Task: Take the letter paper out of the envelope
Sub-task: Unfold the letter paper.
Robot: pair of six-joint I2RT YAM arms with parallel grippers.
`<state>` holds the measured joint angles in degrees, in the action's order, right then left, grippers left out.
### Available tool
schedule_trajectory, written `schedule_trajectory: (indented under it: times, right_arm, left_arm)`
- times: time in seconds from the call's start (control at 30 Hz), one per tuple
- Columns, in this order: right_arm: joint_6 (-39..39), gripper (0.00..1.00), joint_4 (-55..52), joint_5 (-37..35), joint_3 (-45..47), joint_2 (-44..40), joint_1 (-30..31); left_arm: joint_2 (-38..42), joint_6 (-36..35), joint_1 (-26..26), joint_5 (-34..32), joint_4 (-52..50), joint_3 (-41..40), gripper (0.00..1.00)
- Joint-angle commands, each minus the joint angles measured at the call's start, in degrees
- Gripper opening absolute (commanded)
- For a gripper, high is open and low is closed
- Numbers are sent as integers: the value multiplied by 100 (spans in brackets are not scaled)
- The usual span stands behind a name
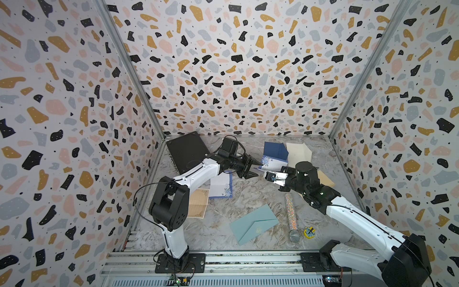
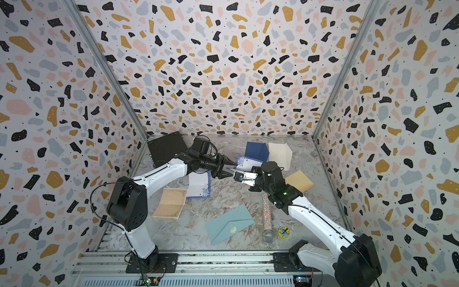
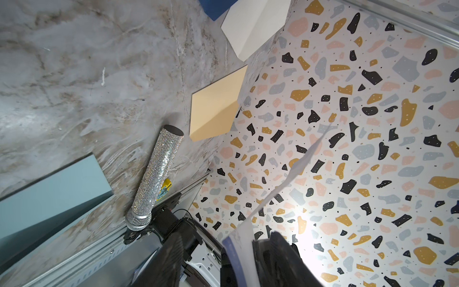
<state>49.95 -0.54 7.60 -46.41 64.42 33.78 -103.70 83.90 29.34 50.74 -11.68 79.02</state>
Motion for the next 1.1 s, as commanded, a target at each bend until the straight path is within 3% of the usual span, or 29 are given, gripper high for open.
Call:
schedule_trajectory:
  times: [0.0,0.07,0.2,0.6,0.73,1.07]
  right_arm:
    - [7,0,258,-4,5,0,49]
    - [-29,0,324,22,27,13,67]
    - [-21,0,376,14,72,53,94]
    - [-249,2,636,-13,352,71,94]
    - [-567,17,669,64,393,12,109]
    - [-2637,30,574,394,680,-255,129]
  left_arm:
    - [-71,323,19,129,714,-156,53]
    - [-113,475,19,169,960,-201,49]
    - [-166,724,10,182,1314,-234,29]
    - [-168,944,-101,191,1656,-253,0]
    - [-125,1109,-164,132,2072,-356,0]
    - [-172,2023,-280,-11,3831,-508,0]
